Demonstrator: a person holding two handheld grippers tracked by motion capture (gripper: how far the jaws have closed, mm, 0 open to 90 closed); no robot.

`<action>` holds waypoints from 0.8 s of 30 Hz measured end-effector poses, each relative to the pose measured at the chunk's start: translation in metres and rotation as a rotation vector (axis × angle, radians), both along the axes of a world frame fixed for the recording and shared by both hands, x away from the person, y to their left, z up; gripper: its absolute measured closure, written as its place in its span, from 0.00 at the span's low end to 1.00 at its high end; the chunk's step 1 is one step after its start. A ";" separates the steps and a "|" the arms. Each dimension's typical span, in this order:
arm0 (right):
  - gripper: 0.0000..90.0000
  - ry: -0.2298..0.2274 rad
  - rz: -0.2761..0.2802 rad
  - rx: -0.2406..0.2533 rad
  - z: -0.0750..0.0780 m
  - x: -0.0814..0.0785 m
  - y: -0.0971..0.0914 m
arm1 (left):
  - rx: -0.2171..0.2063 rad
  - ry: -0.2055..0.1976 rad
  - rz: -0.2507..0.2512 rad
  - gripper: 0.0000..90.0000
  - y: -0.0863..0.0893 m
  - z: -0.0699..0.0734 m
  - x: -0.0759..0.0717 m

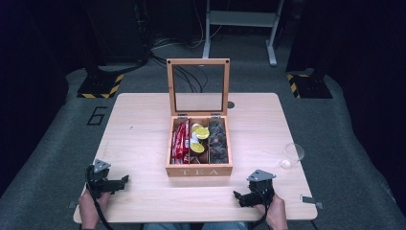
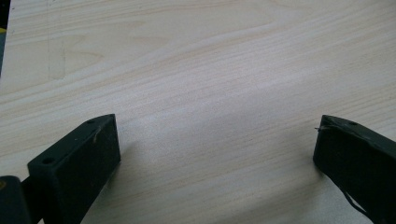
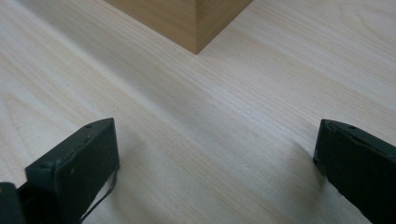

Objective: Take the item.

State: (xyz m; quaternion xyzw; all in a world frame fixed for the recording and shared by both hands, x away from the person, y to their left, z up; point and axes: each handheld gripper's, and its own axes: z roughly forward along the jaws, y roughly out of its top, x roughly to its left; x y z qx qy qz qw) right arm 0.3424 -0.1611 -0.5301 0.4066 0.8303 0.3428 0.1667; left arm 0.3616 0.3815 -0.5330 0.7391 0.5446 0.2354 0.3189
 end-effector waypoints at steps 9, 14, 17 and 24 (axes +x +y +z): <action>0.00 0.021 -0.010 -0.013 0.002 0.004 0.000 | 0.003 0.000 0.000 0.00 0.000 0.000 0.000; 0.00 0.028 -0.013 -0.019 0.003 0.004 -0.001 | 0.001 -0.001 0.001 0.00 0.000 0.000 0.000; 0.00 0.050 -0.018 -0.010 0.005 0.004 -0.004 | -0.002 -0.002 -0.002 0.00 0.000 0.000 0.000; 0.00 0.060 -0.014 -0.006 0.015 0.004 -0.005 | -0.001 -0.001 -0.002 0.00 0.000 0.000 0.000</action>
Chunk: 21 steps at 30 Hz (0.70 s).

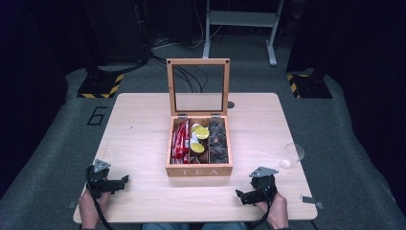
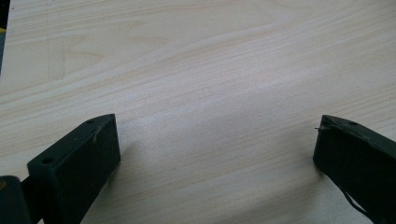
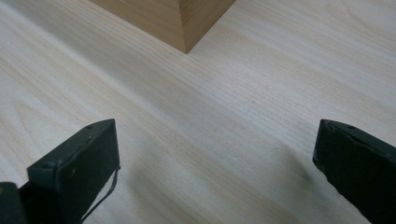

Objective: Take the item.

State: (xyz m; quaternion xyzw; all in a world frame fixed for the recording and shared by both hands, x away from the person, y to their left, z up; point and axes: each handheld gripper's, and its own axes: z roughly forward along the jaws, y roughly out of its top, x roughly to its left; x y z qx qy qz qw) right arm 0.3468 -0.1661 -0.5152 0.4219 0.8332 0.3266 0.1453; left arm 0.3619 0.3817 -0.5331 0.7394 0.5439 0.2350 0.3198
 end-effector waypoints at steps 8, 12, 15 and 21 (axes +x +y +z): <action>0.00 -0.007 0.010 0.005 0.018 -0.005 0.003 | 0.002 0.000 0.001 0.00 0.000 0.000 0.000; 0.01 -0.012 0.016 -0.005 0.024 -0.005 0.005 | 0.002 0.000 0.001 0.00 0.000 0.000 0.000; 0.01 -0.015 0.019 -0.008 0.027 -0.004 0.005 | 0.002 0.000 0.001 0.00 0.000 0.000 0.000; 0.01 -0.015 0.012 0.007 0.036 -0.003 0.001 | 0.001 0.000 0.001 0.00 0.000 0.000 0.000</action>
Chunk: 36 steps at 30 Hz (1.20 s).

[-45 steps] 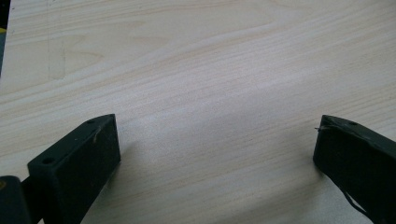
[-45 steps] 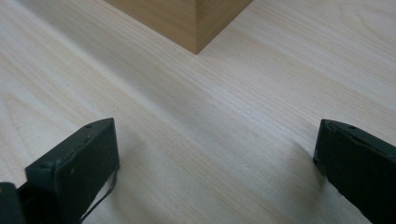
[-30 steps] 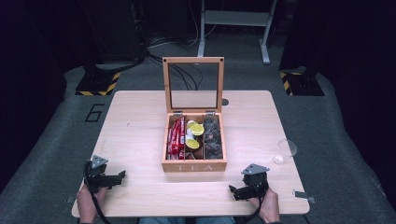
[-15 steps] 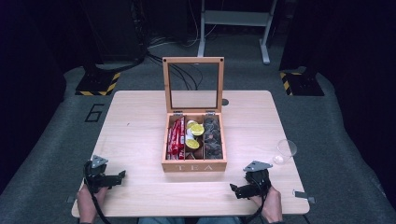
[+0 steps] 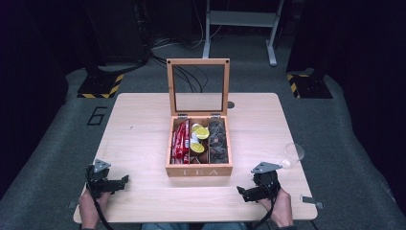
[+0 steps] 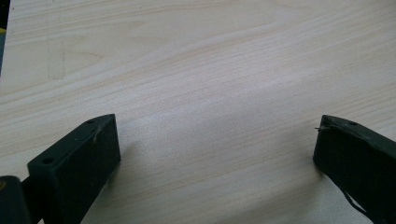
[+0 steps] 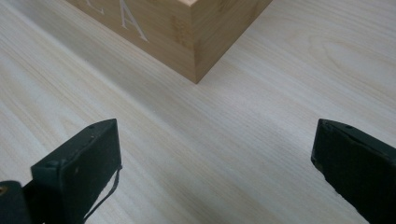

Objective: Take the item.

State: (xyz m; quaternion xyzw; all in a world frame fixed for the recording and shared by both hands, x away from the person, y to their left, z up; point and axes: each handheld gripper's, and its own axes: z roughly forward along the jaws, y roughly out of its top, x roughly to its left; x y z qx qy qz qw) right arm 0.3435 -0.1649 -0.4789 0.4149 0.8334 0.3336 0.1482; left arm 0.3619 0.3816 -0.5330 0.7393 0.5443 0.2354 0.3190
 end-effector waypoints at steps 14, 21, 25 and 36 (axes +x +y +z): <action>0.02 -0.027 0.028 -0.011 0.026 0.005 -0.001 | -0.001 0.000 0.000 0.00 0.000 0.000 0.000; 0.02 -0.055 0.034 -0.005 0.042 0.012 0.004 | -0.001 0.000 0.000 0.00 0.000 0.000 0.000; 0.02 -0.065 0.040 -0.011 0.050 0.016 0.008 | -0.002 -0.001 0.000 0.00 0.000 0.000 0.000; 0.02 -0.081 0.082 -0.027 0.066 0.027 0.026 | -0.002 -0.001 0.000 0.00 0.000 0.000 0.000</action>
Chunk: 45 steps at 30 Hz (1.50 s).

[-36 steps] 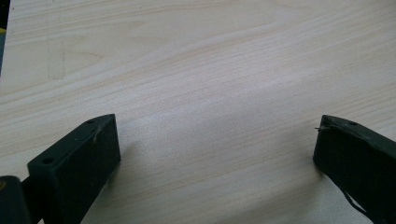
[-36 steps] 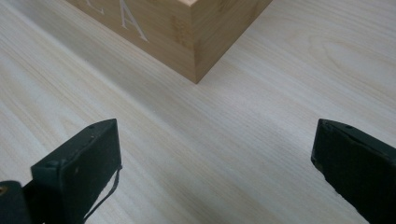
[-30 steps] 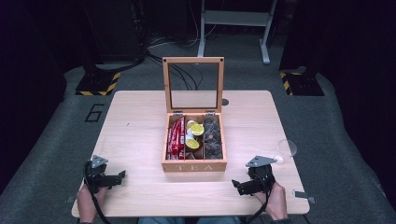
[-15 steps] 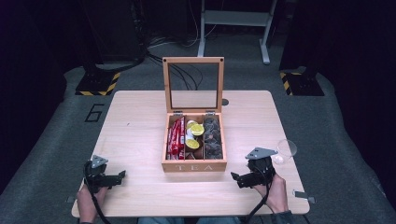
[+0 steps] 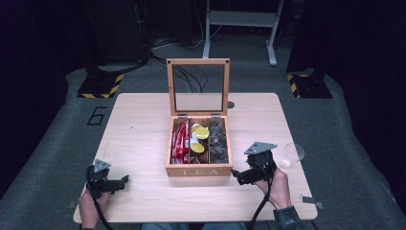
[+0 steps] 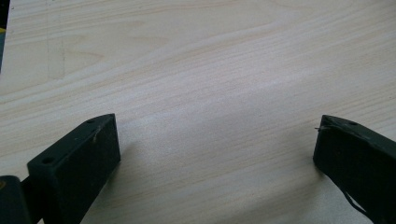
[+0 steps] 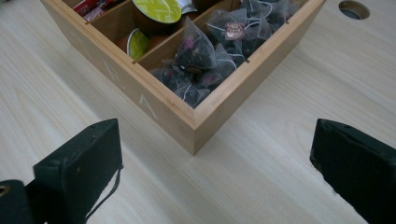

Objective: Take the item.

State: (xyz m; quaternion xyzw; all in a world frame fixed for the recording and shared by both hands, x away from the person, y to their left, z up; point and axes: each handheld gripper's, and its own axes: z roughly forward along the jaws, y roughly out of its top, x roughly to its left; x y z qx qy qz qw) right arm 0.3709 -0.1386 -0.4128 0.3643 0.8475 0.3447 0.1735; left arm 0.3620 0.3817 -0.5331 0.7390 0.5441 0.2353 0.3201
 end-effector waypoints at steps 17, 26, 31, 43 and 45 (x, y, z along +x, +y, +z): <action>0.02 0.018 0.078 -0.013 0.009 0.029 0.029 | -0.001 0.000 0.000 0.00 0.000 0.000 0.000; 0.02 0.053 0.120 -0.014 0.005 0.048 0.048 | 0.000 0.000 -0.001 0.00 0.000 0.000 0.000; 0.02 0.067 0.130 -0.011 0.002 0.055 0.054 | 0.000 0.000 -0.001 0.00 0.000 0.000 0.000; 0.28 0.114 0.140 -0.008 -0.013 0.076 0.063 | -0.001 0.000 -0.001 0.00 0.000 0.000 0.000; 0.34 0.123 0.139 -0.007 -0.015 0.078 0.065 | 0.000 0.000 -0.001 0.00 0.000 0.000 0.000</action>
